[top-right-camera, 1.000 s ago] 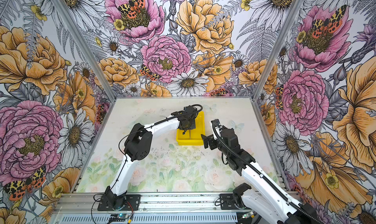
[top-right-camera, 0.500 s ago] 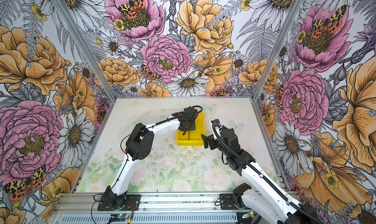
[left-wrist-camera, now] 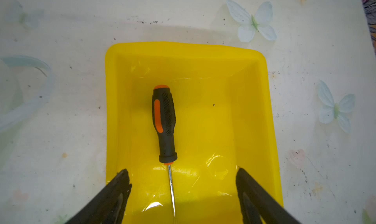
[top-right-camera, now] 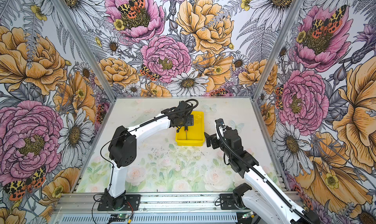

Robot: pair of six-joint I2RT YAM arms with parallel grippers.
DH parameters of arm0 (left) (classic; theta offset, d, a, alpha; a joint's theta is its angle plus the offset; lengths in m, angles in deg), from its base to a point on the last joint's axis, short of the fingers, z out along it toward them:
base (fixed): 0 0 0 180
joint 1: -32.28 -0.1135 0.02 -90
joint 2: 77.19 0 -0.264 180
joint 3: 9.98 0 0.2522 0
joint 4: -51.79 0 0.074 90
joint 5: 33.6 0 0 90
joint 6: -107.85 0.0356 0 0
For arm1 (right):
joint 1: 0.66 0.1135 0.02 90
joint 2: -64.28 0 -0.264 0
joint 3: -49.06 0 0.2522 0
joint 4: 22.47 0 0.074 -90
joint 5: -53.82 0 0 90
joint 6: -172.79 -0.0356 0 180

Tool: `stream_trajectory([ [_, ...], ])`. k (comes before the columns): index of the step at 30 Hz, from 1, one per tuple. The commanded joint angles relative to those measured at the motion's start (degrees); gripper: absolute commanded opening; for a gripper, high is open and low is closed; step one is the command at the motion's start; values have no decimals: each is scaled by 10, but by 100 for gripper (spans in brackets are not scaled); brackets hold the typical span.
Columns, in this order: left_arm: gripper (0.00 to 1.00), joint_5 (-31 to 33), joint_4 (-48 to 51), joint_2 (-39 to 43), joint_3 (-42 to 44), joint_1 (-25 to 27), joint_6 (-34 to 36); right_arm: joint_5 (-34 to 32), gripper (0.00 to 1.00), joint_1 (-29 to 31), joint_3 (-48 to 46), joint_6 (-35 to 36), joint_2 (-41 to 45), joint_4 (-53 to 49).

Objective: Put the screwdriver in the bin

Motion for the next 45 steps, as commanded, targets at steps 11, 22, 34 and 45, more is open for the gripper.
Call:
stream_trajectory([
  [11,99,102,-3,255,232,-25,79,-63,100,-13,6,-36,-45,-2],
  [22,99,86,-157,516,490,-130,148,-96,99,-27,-11,-129,-54,-10],
  [34,99,88,-180,654,631,-291,121,-263,99,-78,-69,-148,1,41],
  [45,99,22,-347,698,751,-374,152,-119,100,-265,-159,-62,-19,185],
])
